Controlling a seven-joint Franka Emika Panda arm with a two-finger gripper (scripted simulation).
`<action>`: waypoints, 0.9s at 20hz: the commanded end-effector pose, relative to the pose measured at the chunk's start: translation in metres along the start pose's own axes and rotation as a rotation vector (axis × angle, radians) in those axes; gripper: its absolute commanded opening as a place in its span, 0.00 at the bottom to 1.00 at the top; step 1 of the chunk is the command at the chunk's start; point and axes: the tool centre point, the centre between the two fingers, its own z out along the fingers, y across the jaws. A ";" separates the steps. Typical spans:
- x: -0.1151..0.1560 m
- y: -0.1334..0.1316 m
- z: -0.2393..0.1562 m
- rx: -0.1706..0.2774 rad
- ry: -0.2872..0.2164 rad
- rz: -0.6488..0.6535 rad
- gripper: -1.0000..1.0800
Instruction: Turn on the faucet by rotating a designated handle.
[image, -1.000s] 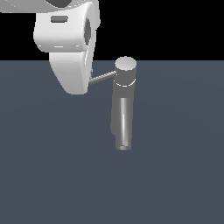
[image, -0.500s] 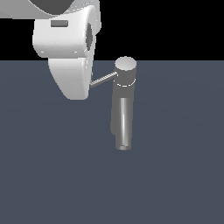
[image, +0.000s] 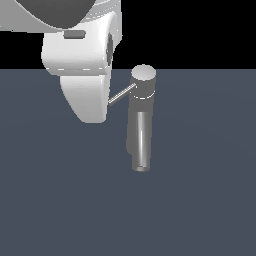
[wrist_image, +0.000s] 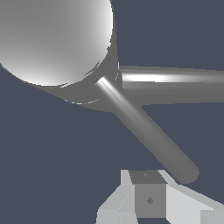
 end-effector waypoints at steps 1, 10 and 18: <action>0.015 0.005 0.001 -0.002 0.014 0.025 0.00; 0.026 0.018 0.000 -0.004 0.016 0.027 0.00; 0.035 0.030 0.000 -0.005 0.017 0.028 0.00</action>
